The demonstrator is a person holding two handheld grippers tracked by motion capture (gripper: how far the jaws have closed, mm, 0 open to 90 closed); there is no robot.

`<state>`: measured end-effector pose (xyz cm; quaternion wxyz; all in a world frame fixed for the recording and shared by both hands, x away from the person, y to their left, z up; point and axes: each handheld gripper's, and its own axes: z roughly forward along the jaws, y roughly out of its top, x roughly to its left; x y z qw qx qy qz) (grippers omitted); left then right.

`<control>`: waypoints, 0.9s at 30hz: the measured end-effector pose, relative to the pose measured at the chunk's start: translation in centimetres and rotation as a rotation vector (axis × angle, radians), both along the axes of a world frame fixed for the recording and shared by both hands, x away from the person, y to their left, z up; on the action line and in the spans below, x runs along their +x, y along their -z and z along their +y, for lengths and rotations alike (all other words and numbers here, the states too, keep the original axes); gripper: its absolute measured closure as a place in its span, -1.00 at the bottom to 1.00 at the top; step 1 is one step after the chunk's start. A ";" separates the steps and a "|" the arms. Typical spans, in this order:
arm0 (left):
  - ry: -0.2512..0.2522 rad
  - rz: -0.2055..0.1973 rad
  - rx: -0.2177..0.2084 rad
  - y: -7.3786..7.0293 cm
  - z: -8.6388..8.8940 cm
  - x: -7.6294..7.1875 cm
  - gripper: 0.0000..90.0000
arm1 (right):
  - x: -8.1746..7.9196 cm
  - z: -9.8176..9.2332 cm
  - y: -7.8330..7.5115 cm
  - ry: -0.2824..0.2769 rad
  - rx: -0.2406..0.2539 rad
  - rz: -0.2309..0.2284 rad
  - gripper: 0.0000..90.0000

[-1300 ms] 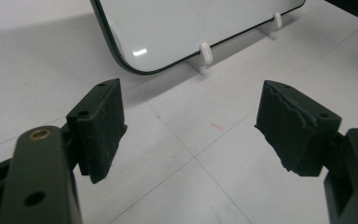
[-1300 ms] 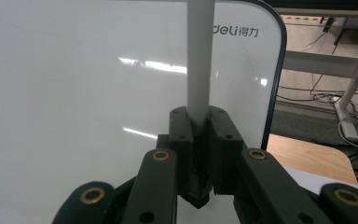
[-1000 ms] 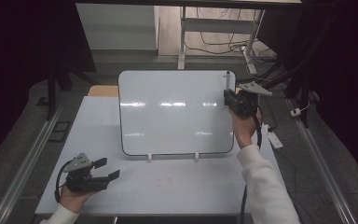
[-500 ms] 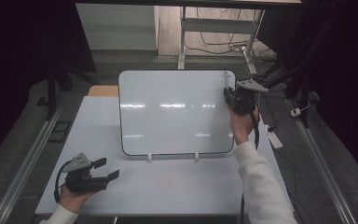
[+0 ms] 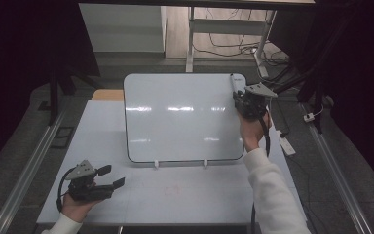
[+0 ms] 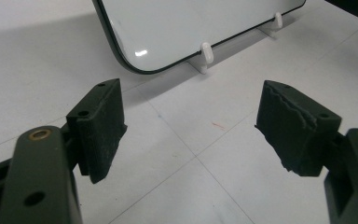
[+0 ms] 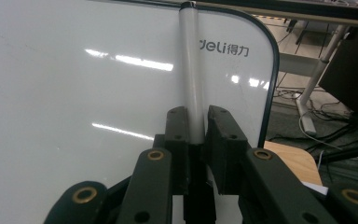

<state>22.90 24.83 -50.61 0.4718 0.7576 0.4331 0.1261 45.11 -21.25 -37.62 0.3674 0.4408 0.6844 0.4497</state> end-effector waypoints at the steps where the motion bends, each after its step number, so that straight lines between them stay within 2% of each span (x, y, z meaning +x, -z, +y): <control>1: 0.000 0.000 0.000 0.0 0.0 0.0 -0.47 | 0.0 0.1 0.0 0.001 -0.003 -0.001 0.73; 3: -0.001 -0.001 -0.001 0.0 0.0 0.0 -0.47 | 0.0 0.1 0.0 0.002 -0.002 -0.002 0.73; 16: -0.002 0.000 -0.001 0.0 0.1 0.0 -0.47 | -0.6 -0.4 0.1 -0.044 0.018 -0.038 0.37; 22: 0.000 -0.001 -0.001 0.0 0.1 0.0 -0.47 | -1.9 -1.4 0.1 -0.088 0.031 -0.053 0.26; 27: -0.003 0.000 -0.001 0.0 0.1 0.0 -0.47 | -3.6 -2.5 0.9 -0.161 0.046 -0.039 0.19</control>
